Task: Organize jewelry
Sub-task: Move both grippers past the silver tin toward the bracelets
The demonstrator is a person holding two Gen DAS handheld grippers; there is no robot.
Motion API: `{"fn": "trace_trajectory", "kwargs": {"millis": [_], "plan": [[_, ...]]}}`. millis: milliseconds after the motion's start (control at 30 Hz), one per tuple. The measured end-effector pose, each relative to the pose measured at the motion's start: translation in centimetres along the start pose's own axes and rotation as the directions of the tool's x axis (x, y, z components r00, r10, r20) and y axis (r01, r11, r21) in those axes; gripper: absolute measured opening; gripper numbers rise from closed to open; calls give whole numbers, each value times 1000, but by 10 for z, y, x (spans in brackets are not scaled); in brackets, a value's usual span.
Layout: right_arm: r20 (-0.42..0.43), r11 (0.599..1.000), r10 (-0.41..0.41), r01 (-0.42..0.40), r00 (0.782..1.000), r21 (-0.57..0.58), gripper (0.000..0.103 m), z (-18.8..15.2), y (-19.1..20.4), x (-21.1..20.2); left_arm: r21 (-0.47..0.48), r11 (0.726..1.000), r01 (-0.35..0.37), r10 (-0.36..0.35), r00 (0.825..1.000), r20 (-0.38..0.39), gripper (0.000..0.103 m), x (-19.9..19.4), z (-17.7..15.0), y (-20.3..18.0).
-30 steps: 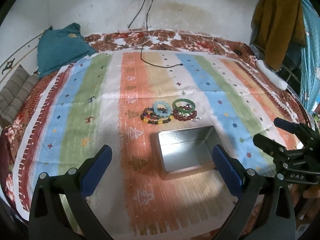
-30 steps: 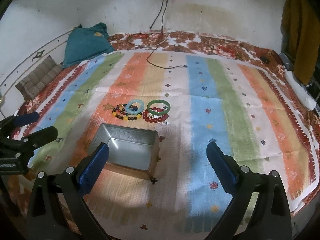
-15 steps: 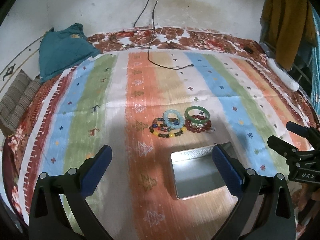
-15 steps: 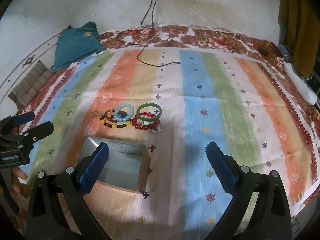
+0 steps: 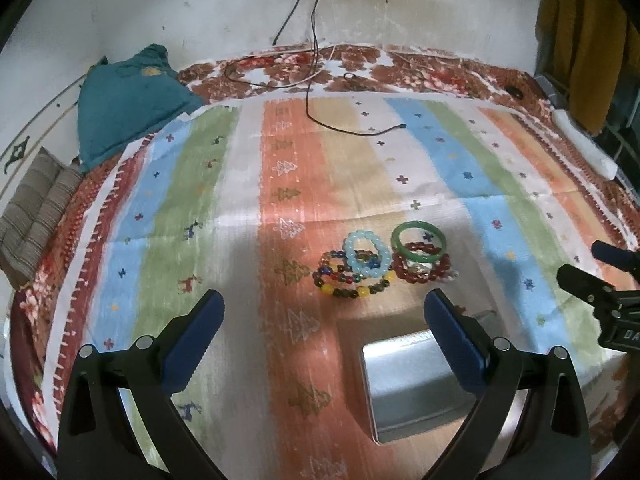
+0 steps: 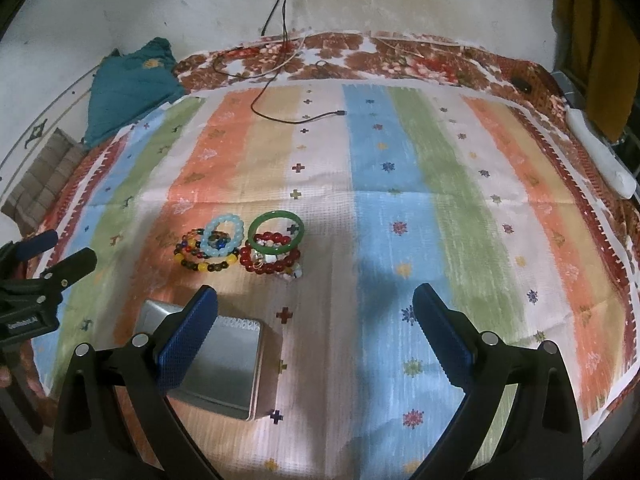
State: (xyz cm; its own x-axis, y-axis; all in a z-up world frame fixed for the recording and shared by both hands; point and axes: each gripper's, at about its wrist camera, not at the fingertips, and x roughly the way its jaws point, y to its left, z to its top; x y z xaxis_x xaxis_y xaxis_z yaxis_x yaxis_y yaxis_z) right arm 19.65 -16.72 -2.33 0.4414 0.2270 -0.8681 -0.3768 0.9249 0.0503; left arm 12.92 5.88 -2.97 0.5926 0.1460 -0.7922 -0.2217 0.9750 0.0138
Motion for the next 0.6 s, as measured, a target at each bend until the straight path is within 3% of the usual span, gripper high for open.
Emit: {"fn": "trace_trajectory", "kwargs": {"millis": [367,600], "plan": [[-28,999,-41,41,999,-8,99,18,0,25,-15,1000,-13,11,997,-80,97,31,16,1],[-68,999,-42,42,997,7,99,26,-3,46,-11,1000,19,-20,995,-101,97,48,24,-1]]}}
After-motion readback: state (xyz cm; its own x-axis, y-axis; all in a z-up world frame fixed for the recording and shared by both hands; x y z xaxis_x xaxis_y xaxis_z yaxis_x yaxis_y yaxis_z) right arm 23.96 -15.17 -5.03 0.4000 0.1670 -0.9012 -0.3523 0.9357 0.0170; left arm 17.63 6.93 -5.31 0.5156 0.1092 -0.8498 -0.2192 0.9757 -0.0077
